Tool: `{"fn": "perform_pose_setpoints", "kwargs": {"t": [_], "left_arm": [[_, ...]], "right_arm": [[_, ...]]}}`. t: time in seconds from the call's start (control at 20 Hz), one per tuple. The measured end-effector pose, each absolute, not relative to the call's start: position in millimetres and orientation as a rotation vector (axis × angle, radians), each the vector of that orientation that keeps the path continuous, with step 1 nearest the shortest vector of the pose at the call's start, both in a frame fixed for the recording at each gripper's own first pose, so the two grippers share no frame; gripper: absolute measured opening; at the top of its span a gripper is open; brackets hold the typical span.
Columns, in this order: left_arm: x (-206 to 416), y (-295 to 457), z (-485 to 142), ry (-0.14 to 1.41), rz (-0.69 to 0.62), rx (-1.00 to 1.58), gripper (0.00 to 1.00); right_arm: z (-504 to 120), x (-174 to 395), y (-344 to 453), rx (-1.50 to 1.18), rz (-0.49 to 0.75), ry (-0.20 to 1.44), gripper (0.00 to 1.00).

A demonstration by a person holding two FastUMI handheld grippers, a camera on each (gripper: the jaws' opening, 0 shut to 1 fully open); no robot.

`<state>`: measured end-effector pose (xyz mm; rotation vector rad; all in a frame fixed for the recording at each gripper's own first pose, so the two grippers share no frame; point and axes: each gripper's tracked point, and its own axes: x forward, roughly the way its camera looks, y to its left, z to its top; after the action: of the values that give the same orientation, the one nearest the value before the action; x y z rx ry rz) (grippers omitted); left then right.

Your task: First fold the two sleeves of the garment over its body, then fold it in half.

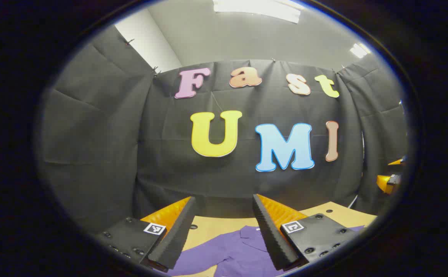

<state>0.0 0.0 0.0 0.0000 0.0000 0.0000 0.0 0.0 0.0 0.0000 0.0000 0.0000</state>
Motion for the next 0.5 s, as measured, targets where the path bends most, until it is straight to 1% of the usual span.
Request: {"fn": "perform_pose_setpoints", "kwargs": {"t": [0.05,0.15,0.3,0.5], "left_arm": [[-2,10,3,0.000,0.032,0.012,0.92],[-7,15,9,0.003,0.055,0.022,0.93],[-6,8,11,0.002,0.054,0.037,0.93],[2,-1,-13,0.022,0.044,0.003,0.94]], "right_arm": [[-1,-2,-9,0.007,-0.020,0.008,0.88],[-4,-6,-19,0.023,-0.032,0.018,0.88],[-10,0,-29,0.009,-0.052,0.019,0.88],[-22,4,-15,0.036,-0.026,-0.002,0.88]]}}
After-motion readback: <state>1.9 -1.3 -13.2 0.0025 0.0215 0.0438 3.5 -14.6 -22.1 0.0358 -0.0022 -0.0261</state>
